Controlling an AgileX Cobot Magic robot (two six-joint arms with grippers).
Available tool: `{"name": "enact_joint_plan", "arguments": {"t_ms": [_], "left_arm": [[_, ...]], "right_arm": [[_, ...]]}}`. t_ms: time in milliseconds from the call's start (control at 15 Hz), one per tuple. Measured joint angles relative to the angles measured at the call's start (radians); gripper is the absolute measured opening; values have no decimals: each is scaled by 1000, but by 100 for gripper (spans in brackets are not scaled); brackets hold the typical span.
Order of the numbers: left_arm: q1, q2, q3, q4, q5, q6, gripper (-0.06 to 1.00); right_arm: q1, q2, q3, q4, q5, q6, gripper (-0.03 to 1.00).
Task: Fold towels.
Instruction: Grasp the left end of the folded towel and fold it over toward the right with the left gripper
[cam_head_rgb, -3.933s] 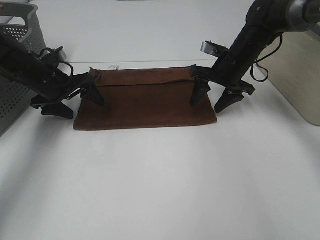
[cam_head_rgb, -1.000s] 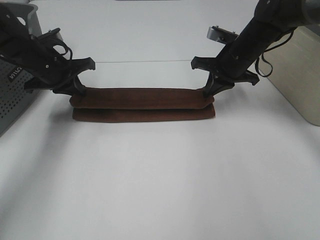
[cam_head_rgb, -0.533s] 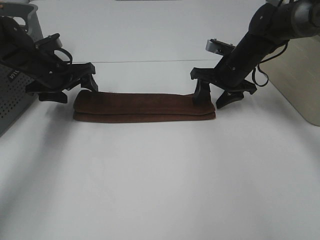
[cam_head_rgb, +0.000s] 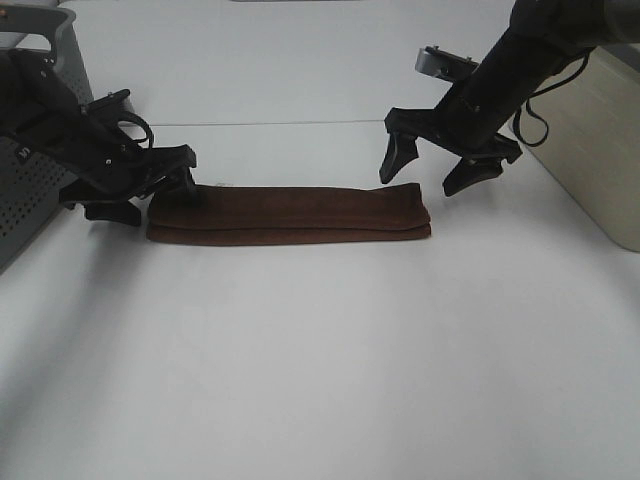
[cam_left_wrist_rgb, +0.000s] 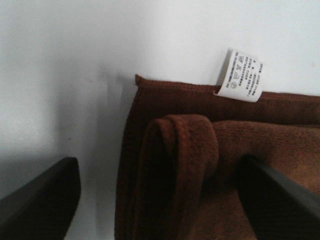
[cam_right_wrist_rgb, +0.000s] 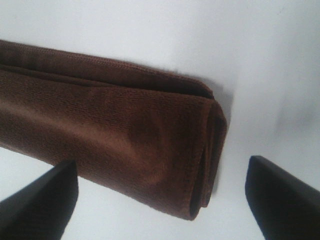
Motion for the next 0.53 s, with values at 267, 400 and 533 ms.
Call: {"name": "enact_joint_plan", "arguments": {"t_ms": [267, 400, 533], "left_arm": [[0, 34, -45, -22, 31, 0, 38], [0, 34, -45, -26, 24, 0, 11], [0, 34, -45, -26, 24, 0, 6]], "right_arm": [[0, 0, 1, -1, 0, 0, 85], [0, 0, 1, -1, 0, 0, 85], [0, -2, 1, -1, 6, 0, 85]]}}
